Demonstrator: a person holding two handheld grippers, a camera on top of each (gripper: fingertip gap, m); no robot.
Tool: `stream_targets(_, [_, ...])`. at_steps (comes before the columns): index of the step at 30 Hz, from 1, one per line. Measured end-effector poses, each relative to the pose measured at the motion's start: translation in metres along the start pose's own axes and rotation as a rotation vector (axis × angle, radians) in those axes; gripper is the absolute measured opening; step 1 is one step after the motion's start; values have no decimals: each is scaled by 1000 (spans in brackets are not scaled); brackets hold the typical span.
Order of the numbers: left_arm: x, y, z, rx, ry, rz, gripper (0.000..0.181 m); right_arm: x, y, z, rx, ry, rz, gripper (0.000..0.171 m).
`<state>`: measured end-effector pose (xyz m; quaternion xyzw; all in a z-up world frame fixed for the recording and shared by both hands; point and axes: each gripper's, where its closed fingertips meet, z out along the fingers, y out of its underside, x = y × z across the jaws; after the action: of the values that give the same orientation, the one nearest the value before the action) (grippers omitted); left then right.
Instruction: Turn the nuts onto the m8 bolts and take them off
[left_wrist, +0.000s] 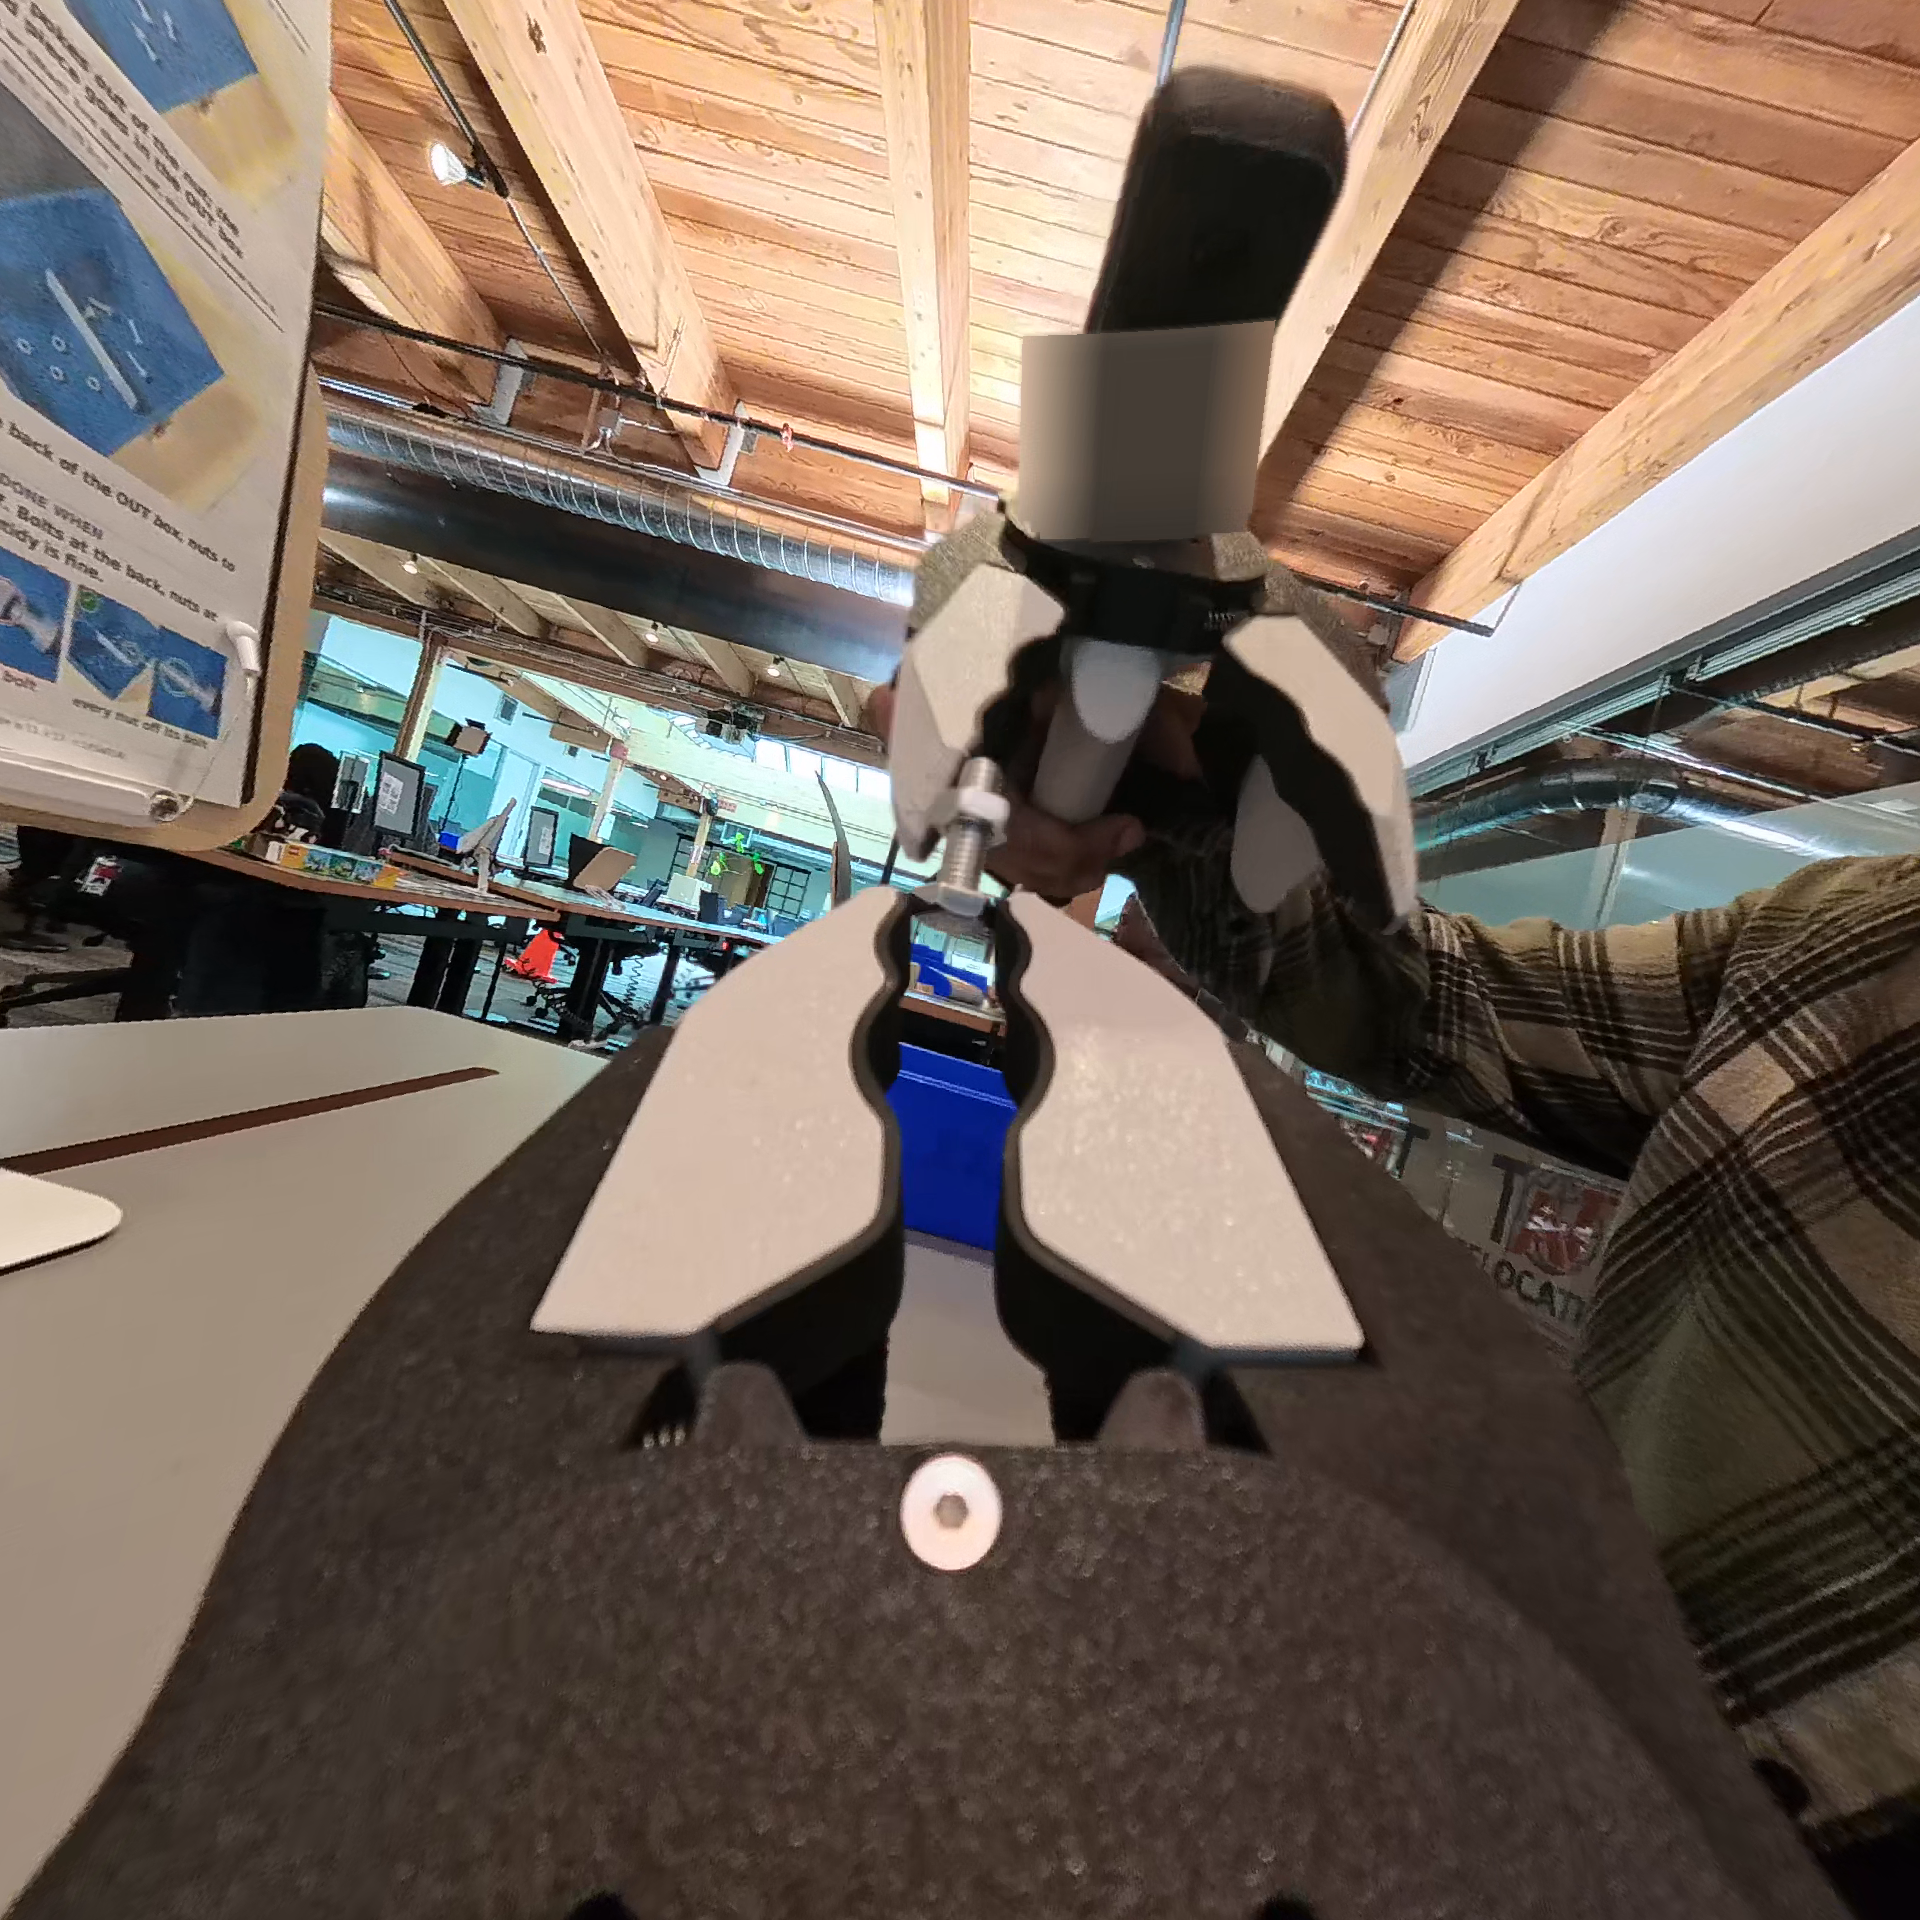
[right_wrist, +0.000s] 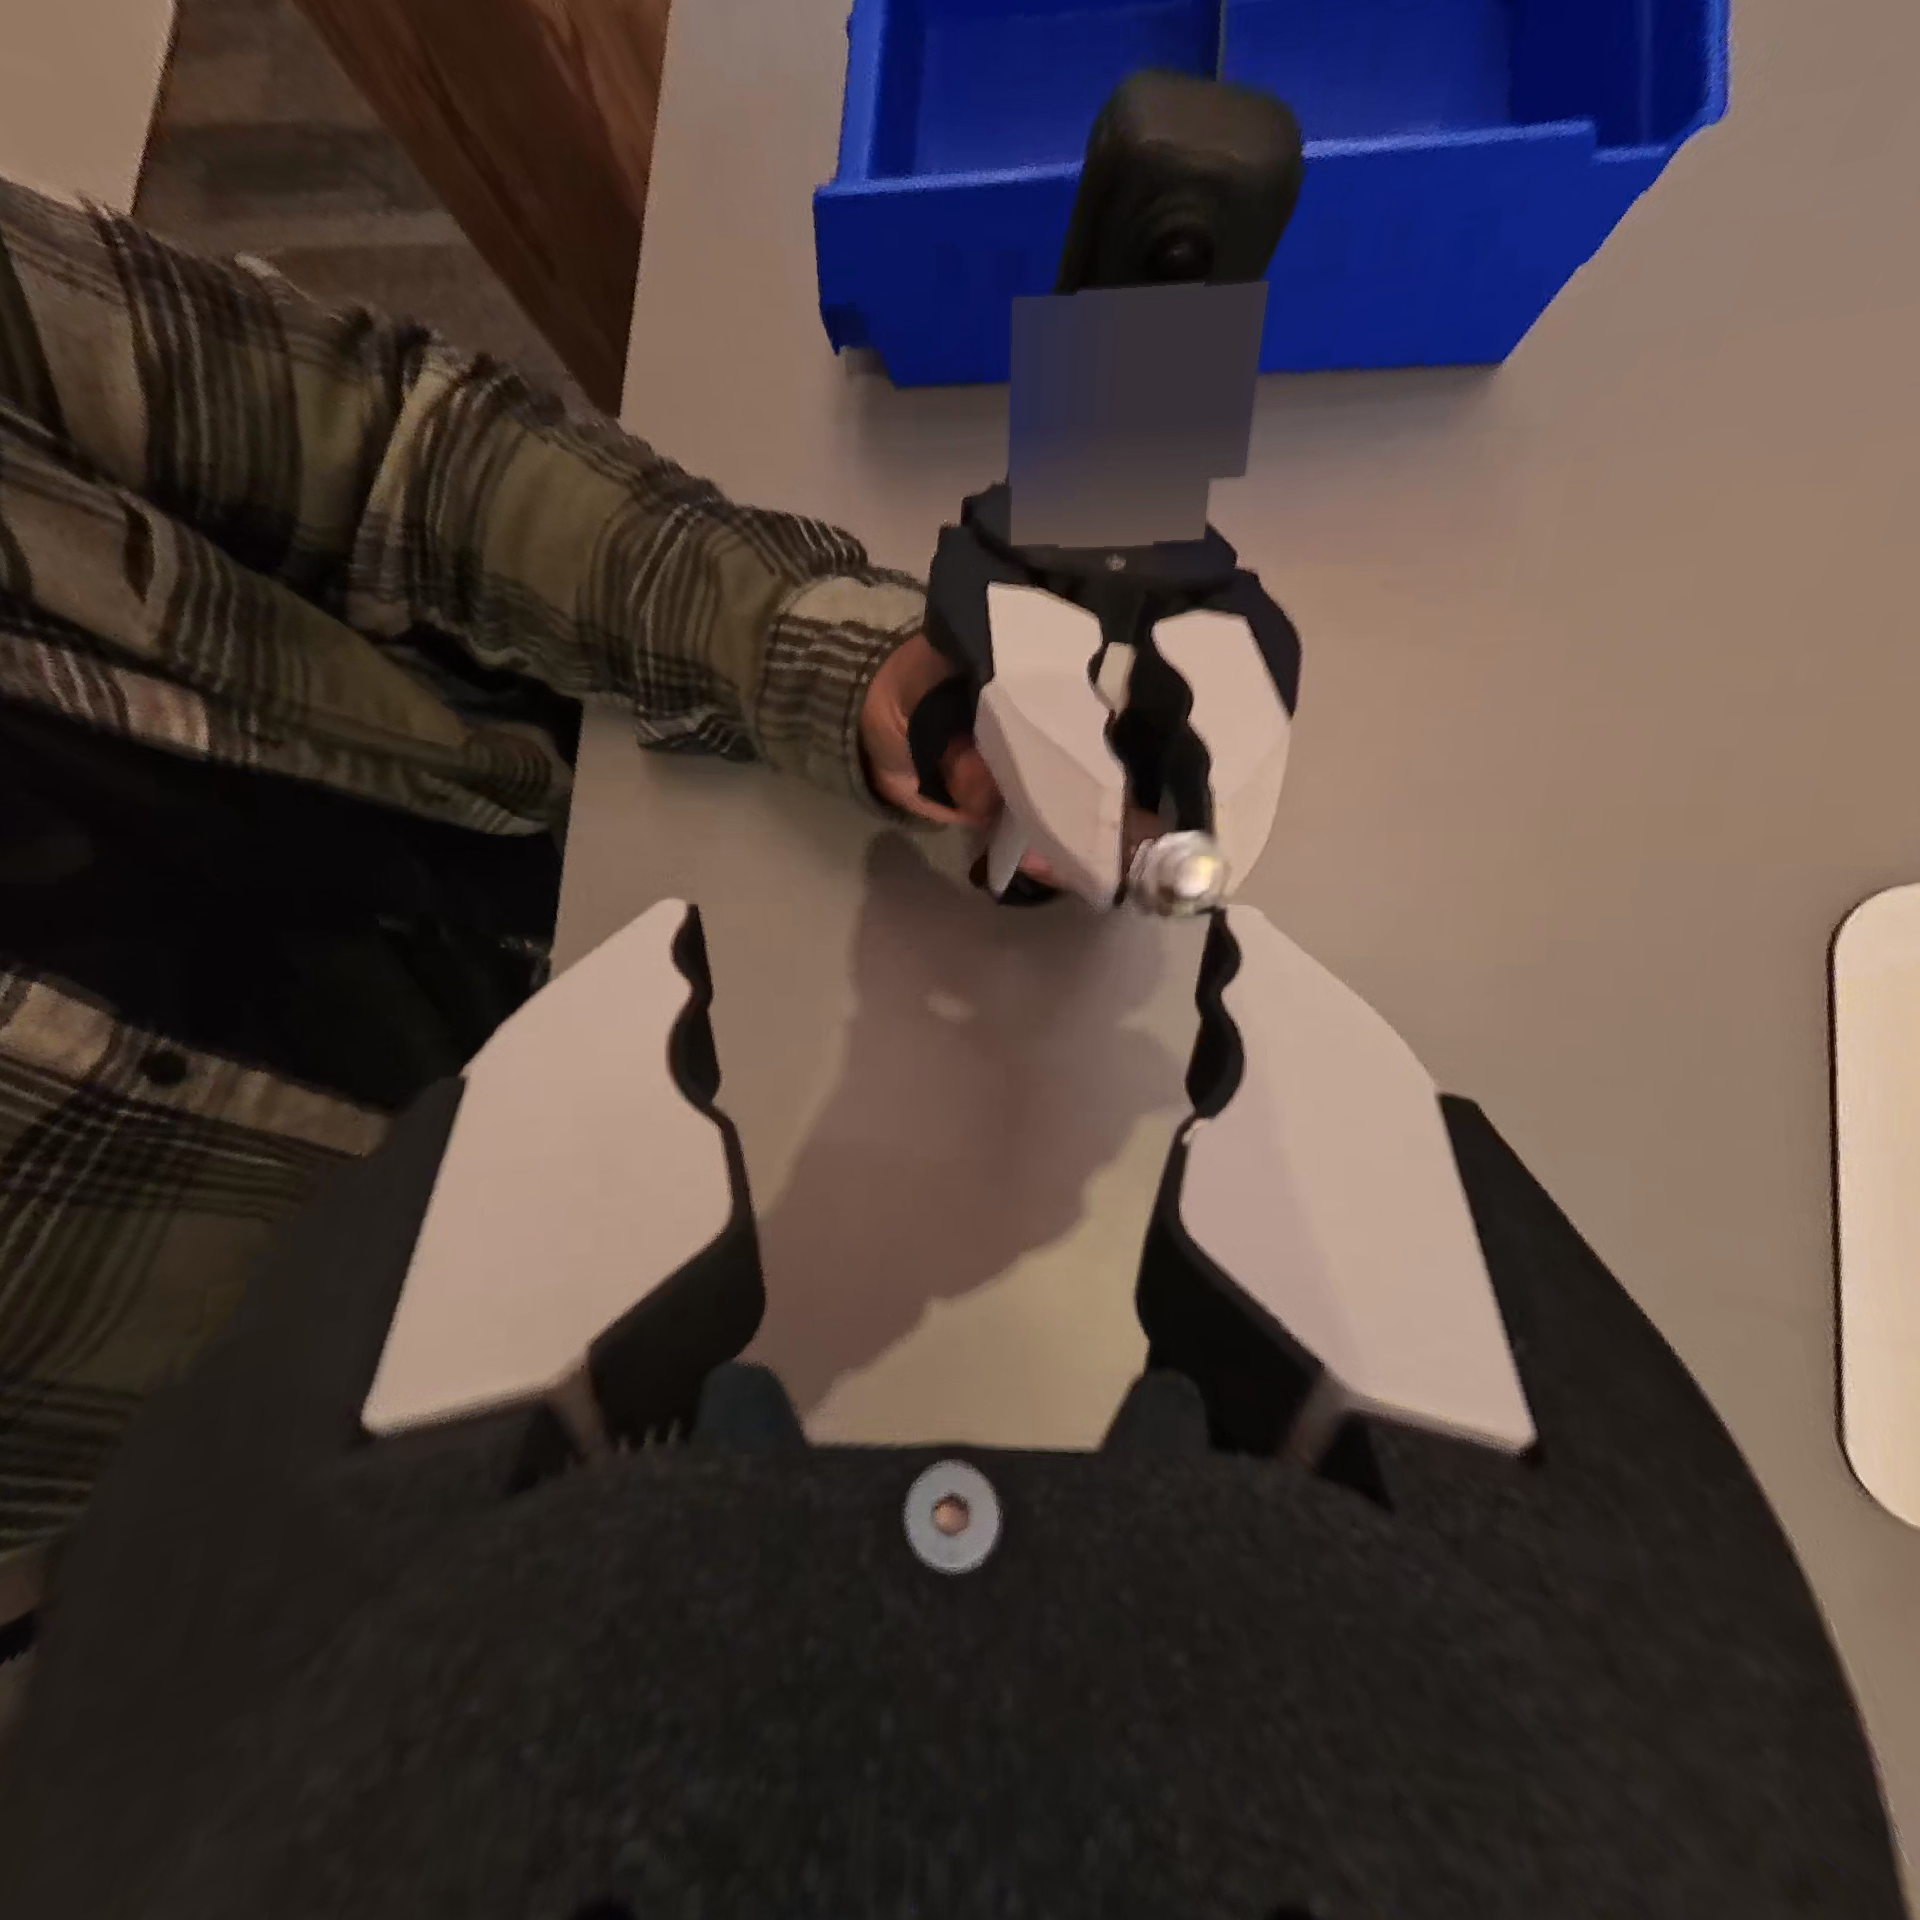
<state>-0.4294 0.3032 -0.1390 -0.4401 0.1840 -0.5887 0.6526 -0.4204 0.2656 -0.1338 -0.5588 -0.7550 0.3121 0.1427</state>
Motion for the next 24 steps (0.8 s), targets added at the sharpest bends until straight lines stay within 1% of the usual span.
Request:
stream_targets(1, [-1, -2, -1, 10, -4, -4, 14, -3, 3, -2, -16, -12, 0, 86])
stream_targets(5, [1, -1, 0, 9, 7, -8, 14, 6, -2, -6, 18, 43, 4, 90])
stream_targets(8, [2, 1, 2, 1, 8, -5, 14, 4, -10, -2, 61, 4, 16, 90])
stream_targets(10, [1, 0, 1, 0, 3, -1, 14, 0, -6, 0, 30, -2, 2, 91])
stream_targets(12, [0, -3, -1, 12, -2, -4, 14, -5, 2, -2, -13, -10, -8, 84])
stream_targets(15, [0, -3, -1, 14, 2, -7, 14, 1, 2, -7, -10, 26, 6, 86])
stream_targets(17, [1, -2, 1, 9, 8, -8, 14, 7, -6, -9, 32, 38, 12, 87])
stream_targets(19, [3, -1, 2, 6, 12, -6, 14, 8, -11, -6, 63, 26, 13, 89])
stream_targets(21, [2, -2, 1, 8, 6, -2, 14, 4, -10, -2, 52, -4, 9, 88])
stream_targets(22, [1, -2, 0, 7, 4, -1, 14, 2, -8, 0, 42, -13, 7, 90])
stream_targets(23, [0, -2, 0, 8, -1, -1, 14, 1, -5, -1, 27, -6, 0, 89])
stream_targets(24, [-1, -3, -1, 12, -4, -5, 14, -2, -2, -2, 10, -14, -7, 84])
